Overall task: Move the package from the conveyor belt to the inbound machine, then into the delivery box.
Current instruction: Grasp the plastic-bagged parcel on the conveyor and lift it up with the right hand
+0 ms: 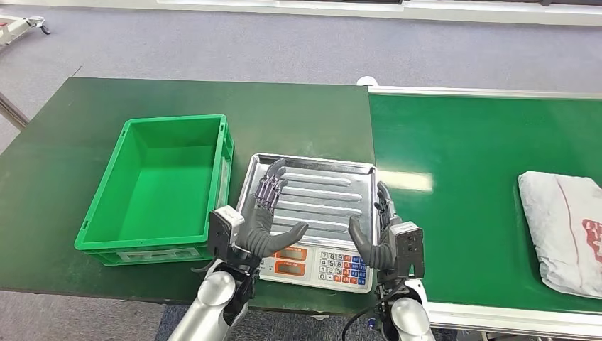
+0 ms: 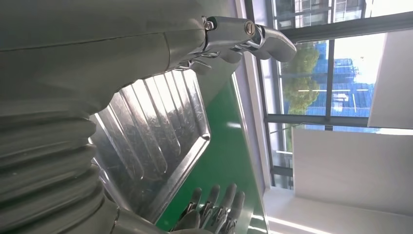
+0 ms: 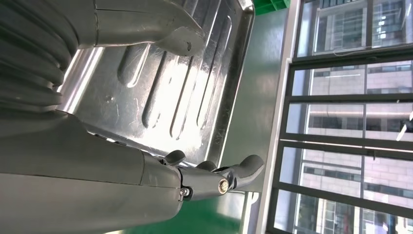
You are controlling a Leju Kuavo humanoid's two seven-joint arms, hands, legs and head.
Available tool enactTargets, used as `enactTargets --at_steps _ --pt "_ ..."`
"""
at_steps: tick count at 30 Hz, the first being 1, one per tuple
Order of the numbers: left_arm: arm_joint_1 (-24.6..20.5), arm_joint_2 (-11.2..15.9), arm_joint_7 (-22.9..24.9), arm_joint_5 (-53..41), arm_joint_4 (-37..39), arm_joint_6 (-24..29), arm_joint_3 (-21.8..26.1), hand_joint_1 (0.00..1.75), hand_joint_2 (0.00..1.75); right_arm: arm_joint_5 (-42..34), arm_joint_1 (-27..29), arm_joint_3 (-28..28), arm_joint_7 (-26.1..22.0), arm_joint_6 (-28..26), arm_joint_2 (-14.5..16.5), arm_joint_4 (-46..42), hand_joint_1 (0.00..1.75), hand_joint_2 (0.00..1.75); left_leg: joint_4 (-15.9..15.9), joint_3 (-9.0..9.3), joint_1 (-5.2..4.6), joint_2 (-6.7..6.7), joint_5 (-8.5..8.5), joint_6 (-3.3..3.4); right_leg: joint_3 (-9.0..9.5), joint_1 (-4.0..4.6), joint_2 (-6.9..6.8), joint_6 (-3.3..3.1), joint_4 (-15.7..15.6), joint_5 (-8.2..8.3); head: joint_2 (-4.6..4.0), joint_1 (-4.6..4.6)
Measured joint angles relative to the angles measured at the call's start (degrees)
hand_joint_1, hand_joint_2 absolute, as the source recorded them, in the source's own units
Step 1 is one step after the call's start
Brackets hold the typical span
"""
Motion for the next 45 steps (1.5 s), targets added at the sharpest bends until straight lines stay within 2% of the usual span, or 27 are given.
enactTargets --at_steps 21,30,35,41,45 --pt "1.8 -0.3 1.3 0.5 -1.5 0.2 0.5 0.00 1.75 -0.9 1.8 0.0 0.0 2.2 0.0 0.0 0.00 1.75 0.0 0.00 0.00 -0.01 0.00 0.00 0.01 0.00 0.00 0.00 0.0 0.00 0.00 -0.01" --pt "1.8 -0.5 2.3 0.5 -2.6 0.2 0.3 0.00 1.75 3.9 2.6 -0.6 2.4 1.4 -0.3 -2.5 0.00 1.75 0.0 0.02 0.00 0.00 0.00 0.00 0.00 0.00 0.01 0.00 0.0 0.00 0.00 -0.01" --pt "1.9 -0.5 2.6 0.3 -2.8 -0.3 0.3 0.00 1.75 7.8 2.5 -4.4 3.2 -0.9 -2.2 -2.7 0.00 1.75 0.0 0.01 0.00 -0.02 -0.01 0.02 0.02 -0.04 -0.01 0.01 0.0 0.00 0.00 0.00" --pt "1.9 -0.4 1.1 0.1 -2.3 -2.1 0.5 0.00 1.75 15.6 0.0 -14.0 3.3 -5.3 -6.3 -1.0 0.00 1.75 0.0 0.00 -0.03 -0.02 0.03 0.09 0.03 -0.16 -0.03 0.07 0.0 0.04 0.00 0.01" --pt "1.9 -0.4 0.8 0.5 -1.9 -2.7 0.9 0.00 1.75 17.3 -1.3 -18.5 3.6 -6.9 -8.3 0.3 0.00 1.75 0.0 0.01 -0.04 -0.02 0.03 0.09 0.03 -0.16 -0.03 0.07 0.0 0.05 0.00 0.01"
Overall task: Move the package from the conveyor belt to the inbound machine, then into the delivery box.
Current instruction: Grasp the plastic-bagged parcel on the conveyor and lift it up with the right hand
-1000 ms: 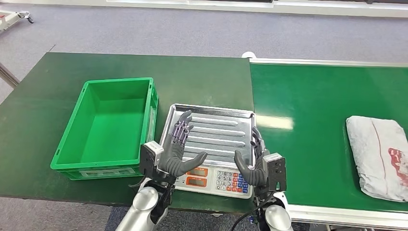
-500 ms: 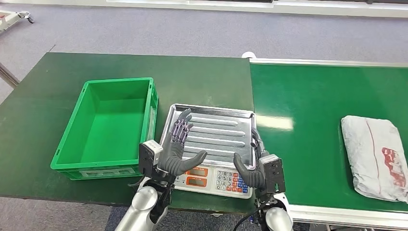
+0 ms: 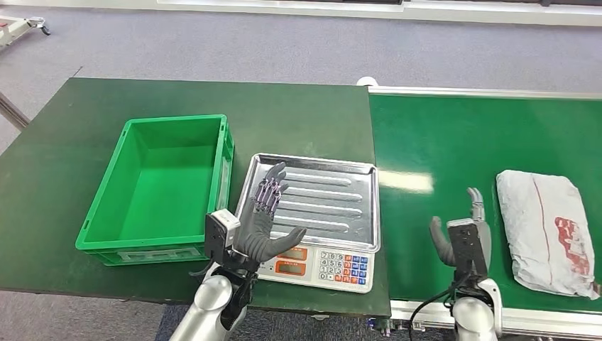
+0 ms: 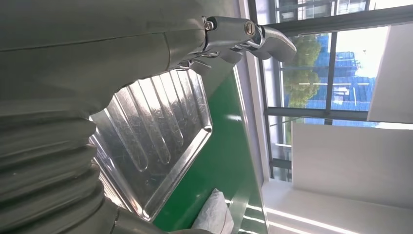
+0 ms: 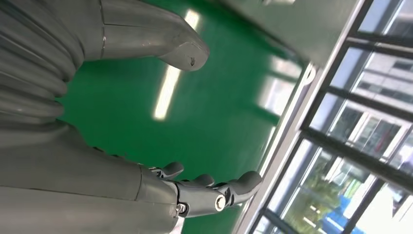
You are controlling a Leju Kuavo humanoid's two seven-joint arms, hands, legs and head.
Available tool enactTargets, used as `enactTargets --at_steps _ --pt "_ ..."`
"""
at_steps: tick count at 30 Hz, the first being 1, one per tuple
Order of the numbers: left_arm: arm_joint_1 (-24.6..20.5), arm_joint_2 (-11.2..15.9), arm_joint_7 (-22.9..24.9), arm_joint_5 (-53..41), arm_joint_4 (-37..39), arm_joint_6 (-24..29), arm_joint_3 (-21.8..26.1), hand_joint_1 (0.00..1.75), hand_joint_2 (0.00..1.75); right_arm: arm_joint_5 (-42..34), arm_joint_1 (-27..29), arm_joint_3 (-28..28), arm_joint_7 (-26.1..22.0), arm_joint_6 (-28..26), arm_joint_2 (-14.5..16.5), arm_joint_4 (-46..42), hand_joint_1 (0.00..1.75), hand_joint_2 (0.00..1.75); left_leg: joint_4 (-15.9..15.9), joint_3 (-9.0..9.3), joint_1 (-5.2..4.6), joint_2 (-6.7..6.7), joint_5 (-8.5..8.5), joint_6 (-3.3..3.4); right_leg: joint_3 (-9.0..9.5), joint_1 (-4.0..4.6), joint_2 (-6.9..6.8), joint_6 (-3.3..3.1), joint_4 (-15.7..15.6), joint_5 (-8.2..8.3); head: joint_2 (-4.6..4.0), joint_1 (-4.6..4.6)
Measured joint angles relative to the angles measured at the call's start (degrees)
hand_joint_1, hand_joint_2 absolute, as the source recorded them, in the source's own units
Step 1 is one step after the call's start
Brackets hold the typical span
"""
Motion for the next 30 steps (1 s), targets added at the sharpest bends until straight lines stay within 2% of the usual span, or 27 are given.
enactTargets --at_steps 6,12,16,20,27,30 --pt "0.1 0.0 -0.1 0.5 0.6 -0.7 0.3 0.00 1.75 7.8 -2.0 -2.9 1.4 -8.0 -1.6 3.7 0.00 1.75 0.0 0.00 0.00 0.01 0.00 -0.01 0.00 0.07 0.00 0.00 0.0 0.00 0.00 -0.01" --pt "0.3 0.0 -0.8 1.2 1.3 -1.2 0.7 0.00 1.75 17.1 -10.3 -5.0 5.1 -14.8 -5.6 19.0 0.00 1.75 0.0 -0.01 -0.01 0.02 0.07 0.09 0.01 -0.01 0.03 0.05 0.0 0.06 0.00 0.01" --pt "0.5 0.0 -1.1 1.3 2.1 -1.4 1.0 0.00 1.75 23.3 -18.3 -5.6 11.6 -15.7 -8.8 33.4 0.00 1.75 0.0 -0.03 -0.06 -0.01 0.16 0.21 0.01 -0.07 0.00 0.12 0.0 0.13 0.00 0.00" --pt "0.5 0.0 -1.1 1.3 2.6 -1.4 1.1 0.00 1.75 27.5 -24.0 -5.6 18.1 -15.0 -10.9 43.8 0.00 1.75 0.0 -0.04 -0.07 -0.06 0.19 0.25 0.01 -0.07 -0.03 0.12 0.0 0.15 0.00 -0.01" --pt "0.5 0.0 -1.1 1.4 3.0 -1.4 1.1 0.00 1.75 28.1 -27.9 -5.6 19.7 -14.4 -12.1 51.5 0.00 1.75 0.0 -0.06 -0.06 -0.06 0.19 0.25 -0.01 -0.06 -0.03 0.12 0.0 0.14 0.00 0.01" --pt "0.8 0.0 -1.0 1.4 2.8 -1.4 1.2 0.00 1.75 29.0 -28.7 -5.6 21.8 -13.6 -12.2 53.2 0.00 1.75 0.0 -0.07 -0.06 -0.06 0.19 0.25 -0.01 -0.07 -0.03 0.12 0.0 0.14 0.00 0.00"
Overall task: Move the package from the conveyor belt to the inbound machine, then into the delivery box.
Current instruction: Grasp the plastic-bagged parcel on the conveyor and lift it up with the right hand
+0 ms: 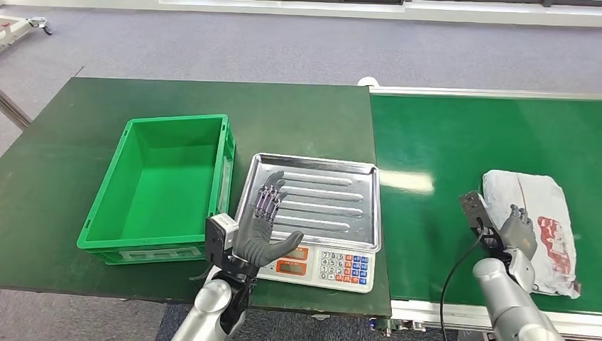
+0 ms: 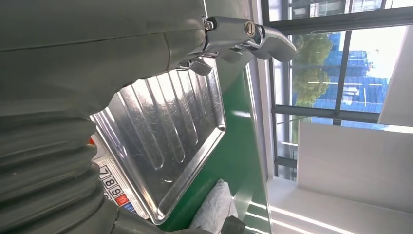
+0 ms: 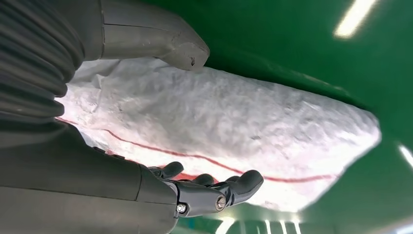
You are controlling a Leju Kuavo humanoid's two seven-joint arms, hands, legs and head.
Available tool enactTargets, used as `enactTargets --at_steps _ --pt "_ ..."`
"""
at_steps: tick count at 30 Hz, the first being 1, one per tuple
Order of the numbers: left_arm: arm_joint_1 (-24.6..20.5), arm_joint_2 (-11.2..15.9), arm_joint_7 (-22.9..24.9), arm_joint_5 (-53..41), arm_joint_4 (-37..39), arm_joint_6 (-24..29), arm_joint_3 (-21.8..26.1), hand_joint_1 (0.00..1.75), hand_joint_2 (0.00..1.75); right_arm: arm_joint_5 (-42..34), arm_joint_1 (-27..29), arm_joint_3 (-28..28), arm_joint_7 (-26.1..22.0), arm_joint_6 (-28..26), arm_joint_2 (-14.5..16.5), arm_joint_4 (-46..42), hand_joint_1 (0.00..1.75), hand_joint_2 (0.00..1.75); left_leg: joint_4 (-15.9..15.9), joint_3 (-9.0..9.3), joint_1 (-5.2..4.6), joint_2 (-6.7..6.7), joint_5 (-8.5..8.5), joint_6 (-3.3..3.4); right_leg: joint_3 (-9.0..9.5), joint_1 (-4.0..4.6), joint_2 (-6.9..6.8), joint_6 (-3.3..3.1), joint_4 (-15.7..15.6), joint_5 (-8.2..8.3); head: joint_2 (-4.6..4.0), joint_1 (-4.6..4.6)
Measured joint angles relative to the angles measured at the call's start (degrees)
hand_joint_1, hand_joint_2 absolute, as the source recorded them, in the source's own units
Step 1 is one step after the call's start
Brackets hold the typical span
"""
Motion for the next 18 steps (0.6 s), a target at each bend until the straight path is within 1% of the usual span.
enactTargets --at_steps 6,8,10,13,15,18 --pt "1.0 0.1 0.3 0.0 -0.6 0.1 0.5 0.00 1.75 1.9 -0.8 0.0 4.4 0.3 0.0 1.7 0.00 1.75 0.0 0.00 0.00 -0.01 0.00 0.00 0.00 0.00 -0.01 0.00 0.0 0.00 0.00 0.01" --pt "1.4 0.2 0.5 0.0 -1.0 0.2 0.7 0.00 1.75 3.2 -1.0 0.0 7.0 0.9 0.0 2.1 0.00 1.75 0.0 0.01 0.00 -0.01 0.00 0.00 0.00 0.00 -0.01 0.00 0.0 0.00 0.00 -0.01" --pt "1.8 0.3 0.7 0.0 -1.5 0.2 0.8 0.00 1.75 4.9 -1.1 0.0 10.5 2.8 -0.2 2.6 0.00 1.75 0.0 0.01 0.00 -0.03 0.00 0.00 0.00 0.00 -0.03 0.00 0.0 0.00 0.00 -0.01" --pt "2.1 0.3 1.0 0.0 -1.8 0.0 1.0 0.00 1.75 6.8 -1.0 0.0 15.2 7.8 -0.5 3.3 0.00 1.75 0.0 0.01 0.00 -0.04 0.00 0.00 0.00 0.00 -0.05 0.00 0.0 0.00 0.00 -0.01" --pt "2.1 0.3 1.1 0.0 -1.8 -0.1 1.1 0.00 1.75 7.3 -1.0 0.0 16.7 9.6 -0.5 3.7 0.00 1.75 0.0 0.01 0.00 -0.04 0.00 0.00 0.00 0.00 -0.05 0.00 0.0 0.00 0.00 -0.01" --pt "2.1 0.3 1.2 0.0 -1.8 -0.1 1.3 0.00 1.75 7.6 -1.0 0.0 17.3 10.2 -0.6 4.0 0.00 1.75 0.0 0.01 0.00 -0.05 0.00 0.00 0.00 0.00 -0.07 0.00 0.0 0.00 0.00 -0.01"
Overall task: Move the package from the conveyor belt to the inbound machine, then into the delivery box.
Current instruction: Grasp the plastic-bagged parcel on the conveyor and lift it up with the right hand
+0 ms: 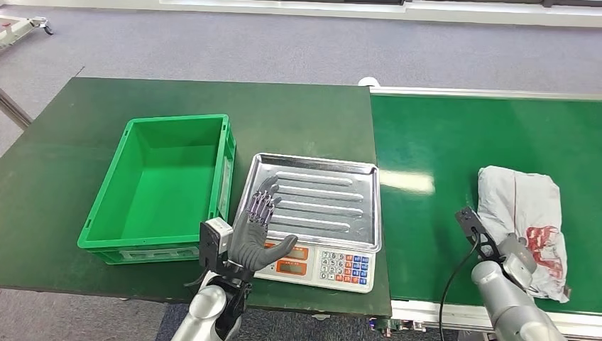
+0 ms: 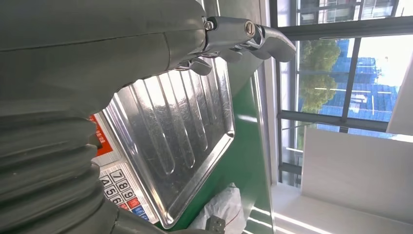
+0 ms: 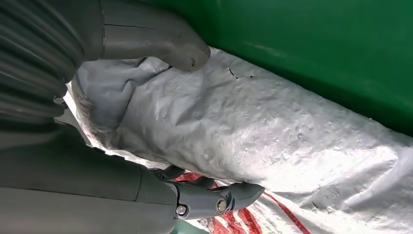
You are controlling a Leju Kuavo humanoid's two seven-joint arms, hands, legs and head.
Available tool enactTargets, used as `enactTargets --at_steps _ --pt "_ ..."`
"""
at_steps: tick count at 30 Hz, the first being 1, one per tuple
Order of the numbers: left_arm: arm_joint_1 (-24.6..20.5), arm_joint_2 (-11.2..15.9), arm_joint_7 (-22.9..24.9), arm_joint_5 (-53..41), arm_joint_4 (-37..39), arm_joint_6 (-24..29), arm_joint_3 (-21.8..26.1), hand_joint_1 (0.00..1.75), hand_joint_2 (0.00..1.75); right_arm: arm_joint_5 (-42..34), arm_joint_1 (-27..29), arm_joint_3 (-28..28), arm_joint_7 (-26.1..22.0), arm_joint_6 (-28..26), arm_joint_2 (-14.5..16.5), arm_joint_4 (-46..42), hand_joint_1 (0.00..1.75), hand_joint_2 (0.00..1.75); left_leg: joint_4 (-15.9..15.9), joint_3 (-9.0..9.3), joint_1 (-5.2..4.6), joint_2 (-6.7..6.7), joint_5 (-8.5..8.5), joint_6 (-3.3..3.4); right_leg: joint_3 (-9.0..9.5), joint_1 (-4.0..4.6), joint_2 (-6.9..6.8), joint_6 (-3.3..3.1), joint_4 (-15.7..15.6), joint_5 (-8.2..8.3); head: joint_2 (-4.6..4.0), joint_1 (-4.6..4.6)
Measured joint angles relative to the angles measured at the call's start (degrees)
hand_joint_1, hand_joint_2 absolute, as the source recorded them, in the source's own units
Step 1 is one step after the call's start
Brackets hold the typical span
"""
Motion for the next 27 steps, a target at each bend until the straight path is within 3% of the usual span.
enactTargets --at_steps 7,11,17,27 --pt "0.0 0.0 0.0 0.0 0.0 0.0 0.1 0.00 1.75 2.8 0.0 0.0 5.3 5.5 0.0 1.1 0.01 1.75 0.0 0.07 0.00 -0.10 0.00 0.01 0.10 0.01 -0.09 0.02 0.0 -0.02 0.00 0.01" --pt "0.0 0.1 0.0 0.3 0.0 0.0 0.1 0.00 1.75 4.0 -0.1 0.0 6.3 7.3 0.0 1.6 1.75 1.75 0.0 0.16 0.01 -0.29 -0.01 0.02 0.29 0.02 -0.29 0.05 0.0 -0.07 0.00 0.00" --pt "0.4 0.6 -0.3 0.5 0.0 0.7 0.7 0.00 1.75 1.6 -0.1 -1.0 -3.4 1.7 0.0 1.8 1.75 1.75 0.0 0.18 -0.01 -0.28 -0.03 0.05 0.34 -0.01 -0.29 0.10 0.0 -0.03 0.00 0.02" --pt "2.0 0.9 -1.2 -0.5 -1.3 1.0 2.3 0.00 1.75 -5.7 0.3 -7.4 -19.8 -6.2 1.1 1.9 1.75 1.75 0.0 0.16 -0.01 -0.23 0.04 0.00 0.27 0.03 -0.25 0.08 0.0 0.03 0.00 0.01"
